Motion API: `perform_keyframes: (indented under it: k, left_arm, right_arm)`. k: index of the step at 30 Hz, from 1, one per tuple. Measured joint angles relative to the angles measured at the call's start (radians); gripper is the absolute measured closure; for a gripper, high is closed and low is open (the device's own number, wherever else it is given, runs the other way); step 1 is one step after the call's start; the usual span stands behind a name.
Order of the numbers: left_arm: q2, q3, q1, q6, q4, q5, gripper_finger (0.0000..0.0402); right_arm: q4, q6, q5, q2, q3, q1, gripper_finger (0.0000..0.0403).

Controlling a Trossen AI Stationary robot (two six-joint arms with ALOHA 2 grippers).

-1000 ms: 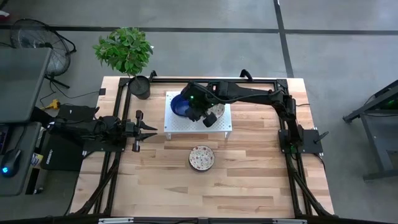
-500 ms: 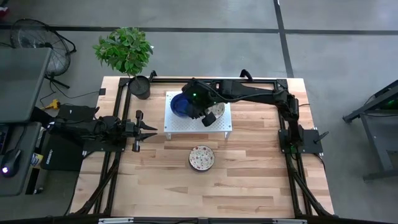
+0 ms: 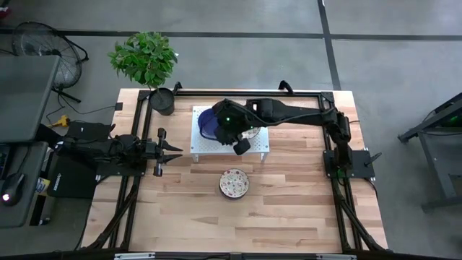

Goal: Pick & Place Mini bowls
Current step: Stack the red patterned bowl on top of the red patterned bowl on the shelf

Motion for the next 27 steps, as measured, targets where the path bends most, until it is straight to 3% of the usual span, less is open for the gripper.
perform_keyframes:
  k: [27]
  left_arm:
    - [0.0,0.0,0.0,0.0,0.0,0.0,0.033]
  right_arm:
    - [-0.086,0.67,0.215,-0.001,-0.002,0.329,0.0273]
